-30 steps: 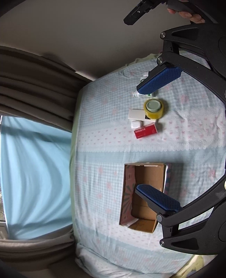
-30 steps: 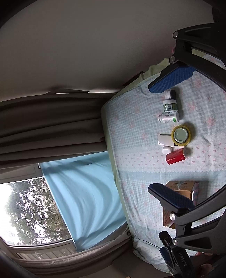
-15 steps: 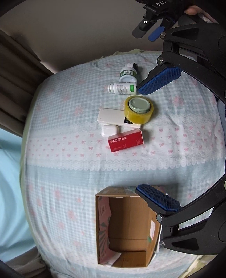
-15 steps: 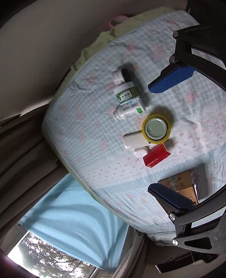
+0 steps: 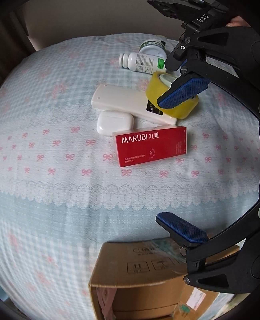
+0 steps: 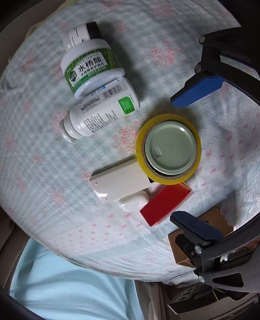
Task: Organize rigid objects
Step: 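Grasp the red MARUBI box with the left tool while the right tool grasps the yellow tape roll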
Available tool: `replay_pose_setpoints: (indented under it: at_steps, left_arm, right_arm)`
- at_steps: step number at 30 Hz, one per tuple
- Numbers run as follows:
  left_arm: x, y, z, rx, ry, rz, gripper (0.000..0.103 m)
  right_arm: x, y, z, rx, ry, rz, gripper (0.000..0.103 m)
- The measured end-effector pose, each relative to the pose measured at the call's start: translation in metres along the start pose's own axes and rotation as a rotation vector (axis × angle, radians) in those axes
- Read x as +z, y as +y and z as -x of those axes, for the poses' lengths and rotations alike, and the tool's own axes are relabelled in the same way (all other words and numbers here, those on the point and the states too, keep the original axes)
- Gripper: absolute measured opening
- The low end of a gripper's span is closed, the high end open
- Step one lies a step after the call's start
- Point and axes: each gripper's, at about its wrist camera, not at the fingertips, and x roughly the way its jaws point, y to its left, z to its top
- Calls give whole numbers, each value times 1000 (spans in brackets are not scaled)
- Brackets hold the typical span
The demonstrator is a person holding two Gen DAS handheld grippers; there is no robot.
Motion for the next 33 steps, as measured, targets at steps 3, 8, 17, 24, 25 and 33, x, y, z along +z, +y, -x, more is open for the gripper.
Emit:
replay_pose_setpoints:
  at_steps: [3,8,17,24,25,33]
  left_arm:
    - [4,-3,-18,11,26,-21,102]
    - [6,-5,-43,12,58,-39,102]
    - [5,-5,-61,13,89,-38,98]
    - [6,-12,-64,-88,106,-37,56]
    - [6,-14,-64,-104,107,-40,45]
    - [-2,-23,-59,-65,80,-55,43]
  right_arm:
    - [4,-2,-22,-25,41,3,103]
    - [6,-4,-35,-80,45,22,103]
    - [7,-18,-47,-70,100,-6,103]
    - [9,-20,-49,-67,90,14,102]
    - [10,-20,-49,-61,92,19,98]
    - [12,-22,-45,-58,86,33,96]
